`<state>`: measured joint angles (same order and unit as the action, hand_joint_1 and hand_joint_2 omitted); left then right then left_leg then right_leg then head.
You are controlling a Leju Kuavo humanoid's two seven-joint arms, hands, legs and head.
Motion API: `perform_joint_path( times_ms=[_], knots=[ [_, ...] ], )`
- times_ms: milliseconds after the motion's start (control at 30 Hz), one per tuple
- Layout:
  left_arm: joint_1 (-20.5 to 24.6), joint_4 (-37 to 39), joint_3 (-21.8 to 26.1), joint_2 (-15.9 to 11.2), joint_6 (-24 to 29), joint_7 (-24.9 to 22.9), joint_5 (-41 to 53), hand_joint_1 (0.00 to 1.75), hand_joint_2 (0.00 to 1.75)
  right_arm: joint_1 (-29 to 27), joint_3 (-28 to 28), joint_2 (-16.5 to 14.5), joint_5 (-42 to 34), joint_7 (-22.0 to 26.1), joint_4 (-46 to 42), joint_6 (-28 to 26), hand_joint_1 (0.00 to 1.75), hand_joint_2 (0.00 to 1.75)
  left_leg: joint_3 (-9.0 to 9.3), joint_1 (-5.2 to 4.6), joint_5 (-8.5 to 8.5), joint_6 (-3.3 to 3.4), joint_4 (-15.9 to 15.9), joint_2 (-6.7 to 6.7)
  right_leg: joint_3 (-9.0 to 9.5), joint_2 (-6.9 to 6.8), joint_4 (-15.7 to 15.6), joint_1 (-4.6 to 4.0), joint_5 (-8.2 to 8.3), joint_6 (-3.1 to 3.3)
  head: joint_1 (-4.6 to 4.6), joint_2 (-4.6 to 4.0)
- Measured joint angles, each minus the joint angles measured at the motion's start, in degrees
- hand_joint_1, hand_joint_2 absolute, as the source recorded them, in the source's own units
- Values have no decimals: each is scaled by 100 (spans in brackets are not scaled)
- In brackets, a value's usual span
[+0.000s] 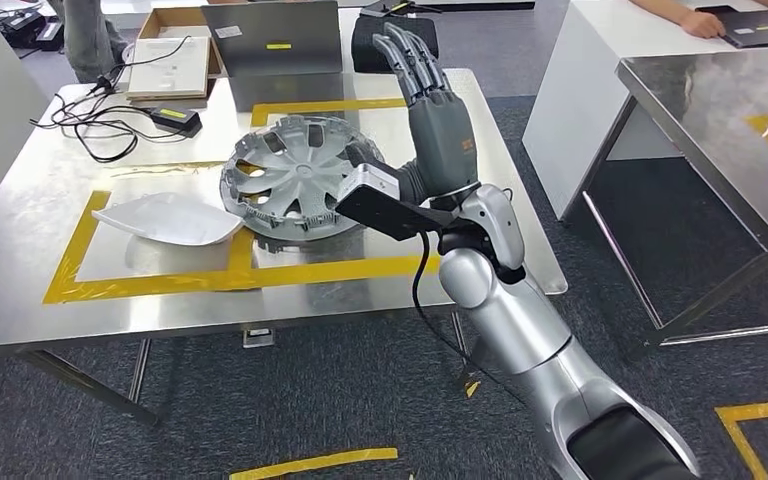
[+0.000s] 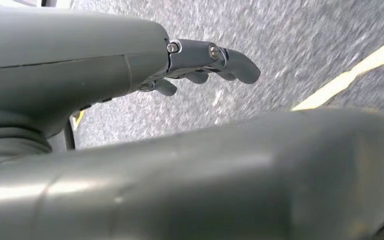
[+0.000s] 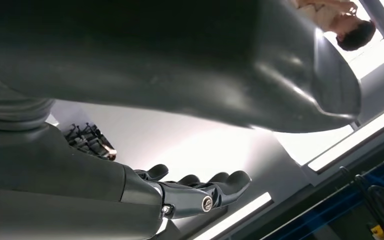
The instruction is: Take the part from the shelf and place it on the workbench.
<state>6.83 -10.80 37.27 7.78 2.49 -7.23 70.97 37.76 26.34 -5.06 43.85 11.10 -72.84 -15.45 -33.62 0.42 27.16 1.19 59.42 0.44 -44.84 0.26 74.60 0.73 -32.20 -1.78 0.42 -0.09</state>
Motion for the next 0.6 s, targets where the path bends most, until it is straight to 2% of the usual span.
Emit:
perform_joint_path(
  times_ms=[33, 67, 100, 167, 200, 233, 300, 333, 367, 400, 467, 500, 533, 567, 600],
  knots=[
    [-8, 1, 0, 3, 0, 0, -1, 0, 0, -28, 0, 6, 1, 0, -4, -3, 0, 0, -79, -7, -56, 0, 8, 3, 61, 0, 117, -8, 39, 7, 0, 0],
    [-15, 1, 0, 5, 0, -1, -1, 0, 0, -52, -1, 11, 2, 0, -11, -4, 0, 0, -158, -13, -111, -4, 18, 5, 237, -1, 37, -18, 156, 26, 0, 0],
    [-16, 1, 0, 7, 0, -1, -1, 0, 0, -65, -1, 16, 2, 1, -25, -5, 0, 0, -222, -18, -158, -13, 29, 5, 525, -1, -262, -33, 279, 58, 0, 0],
    [-10, 0, 0, 18, 1, 1, -1, 0, 0, -64, -2, 17, 3, 4, -75, -10, 0, 0, -309, -38, -236, -52, 51, 1, 1148, -4, -1069, -77, 306, 147, -4, 0],
    [-7, 0, 0, 24, 1, 2, -1, 0, 0, -59, -3, 17, 4, 6, -97, -12, 0, 0, -327, -43, -276, -81, 53, 0, 1334, -4, -1358, -97, 263, 188, -1, 0],
    [-5, 0, 0, 31, 1, 3, -1, 0, 0, -56, -3, 17, 3, 7, -112, -15, 0, 0, -335, -43, -318, -115, 46, 0, 1406, -4, -1501, -114, 225, 223, 2, 0],
    [-8, 1, 0, 32, 0, 4, -2, 0, 0, -58, -4, 20, 1, 7, -119, -38, 0, 0, -344, -31, -380, -183, 30, -3, 1379, -11, -1566, -103, 305, 283, 14, 0],
    [-11, 1, 0, 32, 0, 6, -3, 0, 0, -59, -4, 20, -5, 9, -121, -68, 0, 0, -378, -26, -322, -214, 70, -10, 1353, -19, -1585, -87, 362, 316, 12, 0],
    [-13, 1, 0, 31, 0, 10, -5, 0, 0, -63, -7, 20, -18, 13, -124, -114, 0, 0, -433, -22, -164, -244, 202, -19, 1313, -29, -1609, -66, 425, 348, 10, 0],
    [-15, 1, 0, 29, 0, 15, -7, 0, 0, -74, -17, 19, -38, 19, -127, -171, 0, 0, -513, -7, 83, -274, 445, -26, 1258, -38, -1622, -50, 490, 370, 8, 0],
    [-14, 1, 0, 31, -2, 36, -9, 0, 0, -137, -61, 19, -97, 40, -139, -263, 0, 0, -667, 21, 569, -331, 1092, -29, 1117, -40, -1621, -43, 607, 385, 2, 0],
    [-14, 1, 0, 31, -6, 45, -8, 0, 0, -194, -93, 21, -134, 57, -152, -282, 0, 0, -691, 38, 663, -356, 1350, -29, 1039, -42, -1618, -40, 666, 376, 2, 0],
    [-14, 1, 0, 31, -10, 52, -8, 0, 0, -261, -126, 25, -169, 76, -176, -280, 0, 0, -645, 51, 624, -374, 1457, -28, 960, -42, -1612, -35, 724, 361, 2, 0],
    [-12, 0, 0, 31, -15, 57, -7, 0, 0, -336, -158, 31, -201, 98, -212, -272, 0, 0, -509, 65, 494, -391, 1392, -28, 873, -43, -1602, -26, 785, 340, 2, 0],
    [-8, -1, 0, 31, -18, 57, -8, 0, 0, -404, -189, 40, -221, 115, -254, -263, 0, 0, -285, 79, 346, -404, 1150, -28, 791, -43, -1584, -14, 839, 312, 2, 0]
  ],
)
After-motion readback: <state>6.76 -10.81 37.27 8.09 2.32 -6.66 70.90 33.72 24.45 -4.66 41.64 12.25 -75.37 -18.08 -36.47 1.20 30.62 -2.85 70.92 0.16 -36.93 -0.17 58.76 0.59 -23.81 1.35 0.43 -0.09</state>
